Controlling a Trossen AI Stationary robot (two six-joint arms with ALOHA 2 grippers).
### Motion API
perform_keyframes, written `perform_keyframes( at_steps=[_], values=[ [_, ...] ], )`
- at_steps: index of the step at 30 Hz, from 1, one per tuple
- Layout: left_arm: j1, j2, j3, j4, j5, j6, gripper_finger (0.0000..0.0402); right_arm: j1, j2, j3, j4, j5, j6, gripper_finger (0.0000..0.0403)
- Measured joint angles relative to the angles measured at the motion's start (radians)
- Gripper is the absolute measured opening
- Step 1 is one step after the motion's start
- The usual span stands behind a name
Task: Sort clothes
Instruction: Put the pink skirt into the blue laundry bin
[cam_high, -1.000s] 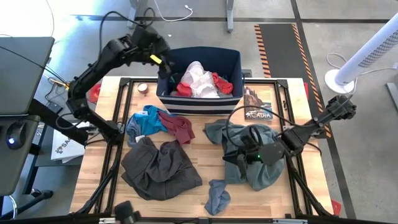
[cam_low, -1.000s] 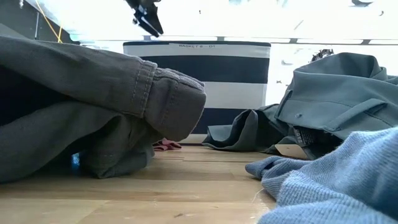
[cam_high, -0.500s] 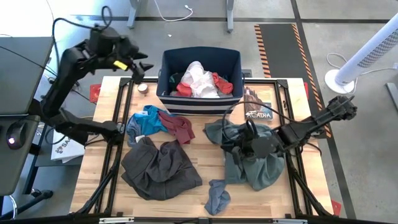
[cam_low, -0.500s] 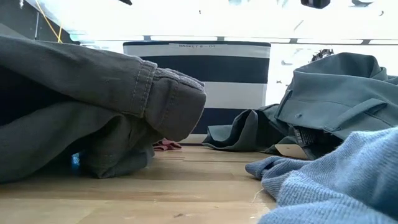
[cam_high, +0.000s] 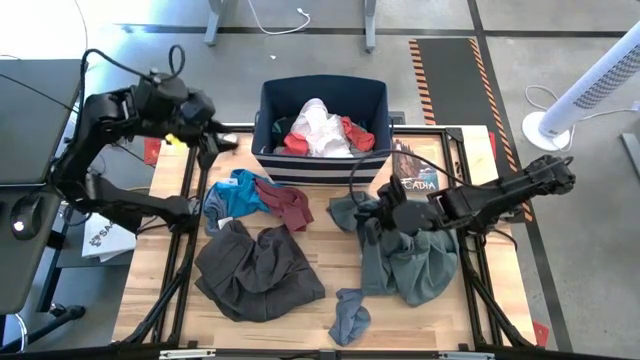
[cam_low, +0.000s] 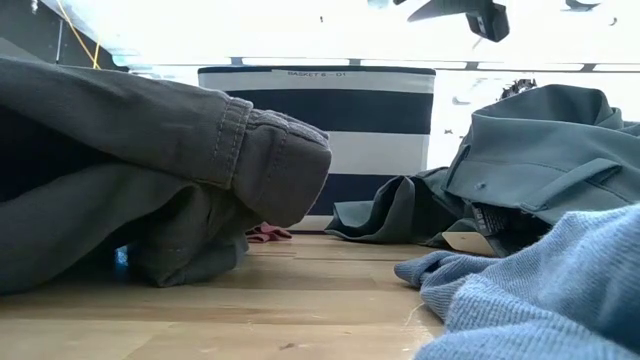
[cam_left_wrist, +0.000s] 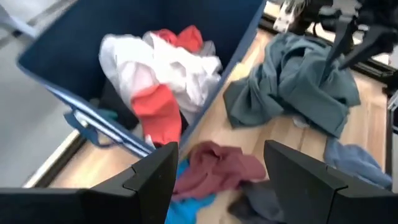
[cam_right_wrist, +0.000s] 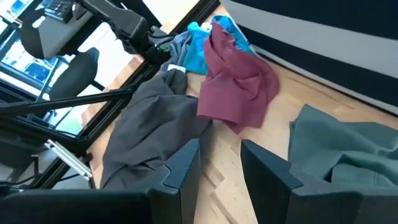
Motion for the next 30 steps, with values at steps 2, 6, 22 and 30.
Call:
perform_keyframes(
  at_steps=[2,6,22,30],
  values=[
    [-0.045,-0.027,-0.048,0.004,-0.027,-0.043,0.0236,-0.013,0.0,0.0,0.0,-0.015,-0.009,0.0114],
    [-0.129,-0.099,-0.2,0.022,-0.061,-0.187,0.0236,-0.033,0.0,0.0,0.002,-0.057,-0.019,0.0114],
    [-0.367,-0.266,-0.853,0.049,-0.223,-0.883,0.0236,-0.037,0.0,0.0,-0.009,-0.088,-0.022,0.0114],
    [-0.381,-0.265,-1.074,0.127,-0.238,-0.947,0.0236,-0.037,0.0,0.0,-0.022,-0.114,-0.02,0.0114]
  ],
)
